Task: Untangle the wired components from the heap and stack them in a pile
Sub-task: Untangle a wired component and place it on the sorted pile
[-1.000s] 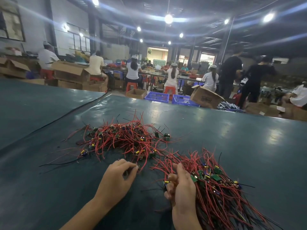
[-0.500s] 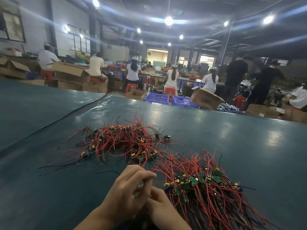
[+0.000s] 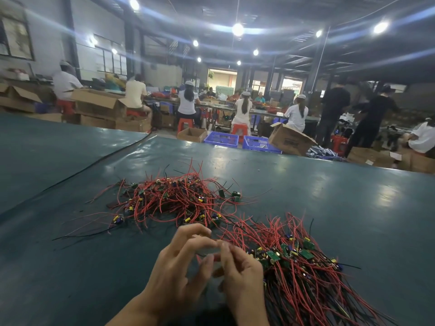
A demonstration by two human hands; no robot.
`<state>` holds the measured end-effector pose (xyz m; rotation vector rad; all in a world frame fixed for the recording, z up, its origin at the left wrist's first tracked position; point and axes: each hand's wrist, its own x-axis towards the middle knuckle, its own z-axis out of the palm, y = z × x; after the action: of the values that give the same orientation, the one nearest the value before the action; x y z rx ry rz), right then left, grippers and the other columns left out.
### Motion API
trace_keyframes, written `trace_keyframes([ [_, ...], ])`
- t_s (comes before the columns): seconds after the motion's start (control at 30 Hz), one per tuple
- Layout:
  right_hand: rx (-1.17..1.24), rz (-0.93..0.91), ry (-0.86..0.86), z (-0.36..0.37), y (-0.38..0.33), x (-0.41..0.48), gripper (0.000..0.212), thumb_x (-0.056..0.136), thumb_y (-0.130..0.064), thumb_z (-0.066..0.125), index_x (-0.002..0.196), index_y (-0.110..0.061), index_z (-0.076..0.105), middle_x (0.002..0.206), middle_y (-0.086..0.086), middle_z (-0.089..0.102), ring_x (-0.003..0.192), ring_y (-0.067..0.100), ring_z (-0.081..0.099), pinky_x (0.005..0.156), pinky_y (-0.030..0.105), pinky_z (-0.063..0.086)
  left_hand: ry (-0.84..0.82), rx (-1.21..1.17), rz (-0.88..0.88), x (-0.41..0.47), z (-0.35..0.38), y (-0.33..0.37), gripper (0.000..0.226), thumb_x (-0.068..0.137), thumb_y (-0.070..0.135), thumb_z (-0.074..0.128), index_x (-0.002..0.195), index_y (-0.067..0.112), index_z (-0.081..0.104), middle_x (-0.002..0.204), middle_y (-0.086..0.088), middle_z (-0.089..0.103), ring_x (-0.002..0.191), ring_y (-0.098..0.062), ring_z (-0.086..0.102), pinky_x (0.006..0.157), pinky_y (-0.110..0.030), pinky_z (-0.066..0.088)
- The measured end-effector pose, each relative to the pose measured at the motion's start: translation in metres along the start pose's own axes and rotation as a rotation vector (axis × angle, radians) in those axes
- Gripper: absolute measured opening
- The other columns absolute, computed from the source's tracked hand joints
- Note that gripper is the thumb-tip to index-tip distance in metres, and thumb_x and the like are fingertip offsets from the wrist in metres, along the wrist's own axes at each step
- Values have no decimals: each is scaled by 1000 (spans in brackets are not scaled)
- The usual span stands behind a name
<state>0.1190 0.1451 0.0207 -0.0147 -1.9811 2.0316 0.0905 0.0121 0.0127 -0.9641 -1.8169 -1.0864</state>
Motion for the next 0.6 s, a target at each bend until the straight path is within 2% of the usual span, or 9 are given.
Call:
trace_keyframes([
  [0.1, 139, 53, 160, -4, 1, 5, 21, 96, -18, 56, 88, -13, 75, 69, 9, 73, 47, 10, 57, 43, 18, 44, -18, -37, -83, -2, 1, -3, 2, 90, 21, 55, 89, 21, 56, 90, 6, 56, 73, -8, 56, 60, -28, 49],
  [0.17, 216, 77, 219, -4, 2, 7, 24, 96, -23, 54, 89, -13, 75, 69, 9, 72, 44, 9, 54, 41, 19, 42, -147, -124, -260, -3, 2, -5, 32, 96, 39, 48, 73, 18, 57, 66, 5, 55, 58, -14, 53, 53, -38, 46],
  [0.23, 281, 78, 258, -3, 0, 7, 29, 92, -32, 55, 87, -12, 75, 68, 10, 71, 41, 9, 49, 38, 20, 40, -331, -195, -469, -5, 4, -7, 62, 96, 56, 39, 66, 5, 58, 59, -11, 55, 52, -21, 51, 53, -43, 42],
  [0.3, 333, 54, 272, -2, -2, 6, 34, 85, -38, 56, 84, -11, 76, 66, 12, 70, 38, 9, 46, 35, 20, 38, -426, -162, -581, -7, 7, -8, 66, 94, 60, 39, 72, 3, 63, 64, -13, 60, 54, -20, 51, 56, -40, 42],
  [0.37, 385, 33, 267, -2, -5, 5, 34, 83, -38, 56, 81, -11, 78, 66, 14, 70, 36, 10, 44, 33, 20, 36, -405, -60, -592, -10, 10, -8, 44, 93, 52, 49, 83, 15, 71, 68, 4, 65, 57, -3, 53, 57, -31, 45],
  [0.43, 406, 22, 254, -2, -6, 5, 32, 85, -38, 56, 82, -15, 79, 66, 14, 69, 35, 10, 43, 32, 20, 34, -380, 0, -679, -11, 12, -10, 25, 95, 41, 56, 106, 25, 72, 86, 12, 72, 64, 3, 58, 58, -14, 44],
  [0.47, 405, 21, 244, -2, -6, 5, 32, 85, -38, 56, 83, -16, 79, 66, 14, 69, 36, 9, 43, 33, 20, 34, -378, -25, -767, -8, 13, -10, 29, 95, 37, 57, 120, 25, 65, 99, 9, 72, 66, 2, 61, 59, -11, 44],
  [0.53, 394, 21, 225, -3, -6, 5, 32, 85, -39, 56, 83, -17, 79, 65, 13, 68, 36, 9, 43, 33, 20, 33, -353, -260, -991, -3, 17, -8, 42, 97, 27, 55, 138, 20, 47, 116, 8, 65, 77, -7, 69, 58, -20, 51],
  [0.6, 386, 20, 199, -3, -7, 4, 33, 85, -38, 55, 81, -17, 79, 64, 13, 68, 37, 10, 43, 34, 19, 34, -234, -573, -1130, 2, 21, -3, 39, 98, 15, 53, 135, 21, 43, 111, 7, 68, 82, -13, 71, 59, -27, 55],
])
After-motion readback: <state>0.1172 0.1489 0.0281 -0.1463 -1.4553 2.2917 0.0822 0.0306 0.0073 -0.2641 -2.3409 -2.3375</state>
